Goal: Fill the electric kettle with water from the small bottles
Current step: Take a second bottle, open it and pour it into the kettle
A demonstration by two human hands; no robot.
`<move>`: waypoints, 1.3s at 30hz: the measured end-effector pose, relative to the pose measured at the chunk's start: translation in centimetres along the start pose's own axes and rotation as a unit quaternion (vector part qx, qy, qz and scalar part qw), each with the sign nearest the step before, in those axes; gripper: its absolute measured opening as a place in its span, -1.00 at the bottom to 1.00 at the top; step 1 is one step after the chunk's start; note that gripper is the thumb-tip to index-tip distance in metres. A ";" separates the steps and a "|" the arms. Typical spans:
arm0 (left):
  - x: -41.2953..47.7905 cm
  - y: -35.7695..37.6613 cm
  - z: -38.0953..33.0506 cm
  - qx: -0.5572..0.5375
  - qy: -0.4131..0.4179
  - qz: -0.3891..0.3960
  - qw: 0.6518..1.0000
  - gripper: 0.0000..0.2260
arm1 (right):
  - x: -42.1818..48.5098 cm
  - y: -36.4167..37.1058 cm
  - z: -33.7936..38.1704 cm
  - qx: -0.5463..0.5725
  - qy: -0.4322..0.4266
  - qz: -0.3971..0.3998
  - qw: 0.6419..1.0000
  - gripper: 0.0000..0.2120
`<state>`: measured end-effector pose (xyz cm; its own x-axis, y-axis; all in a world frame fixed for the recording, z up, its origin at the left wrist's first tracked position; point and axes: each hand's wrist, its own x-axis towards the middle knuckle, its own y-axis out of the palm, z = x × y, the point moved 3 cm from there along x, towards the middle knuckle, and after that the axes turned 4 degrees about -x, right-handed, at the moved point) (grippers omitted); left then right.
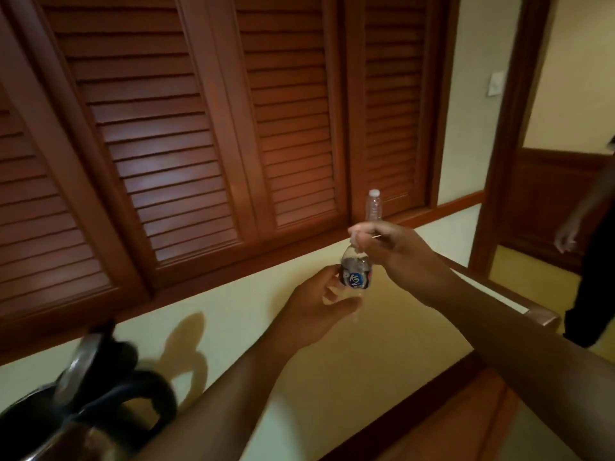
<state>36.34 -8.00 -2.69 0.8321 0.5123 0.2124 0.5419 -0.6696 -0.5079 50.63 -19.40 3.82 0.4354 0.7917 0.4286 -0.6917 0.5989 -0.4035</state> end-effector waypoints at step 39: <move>27.9 8.0 11.6 0.020 -0.168 -0.187 0.968 -0.44 | 16.3 -3.5 -31.4 -0.252 -0.031 0.134 0.958 -0.54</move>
<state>62.49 7.17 -10.54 0.4894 0.8653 0.1082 0.7872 -0.3850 -0.4818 78.25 -4.78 -13.11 0.2346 0.9257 0.2966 -0.4011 0.3701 -0.8379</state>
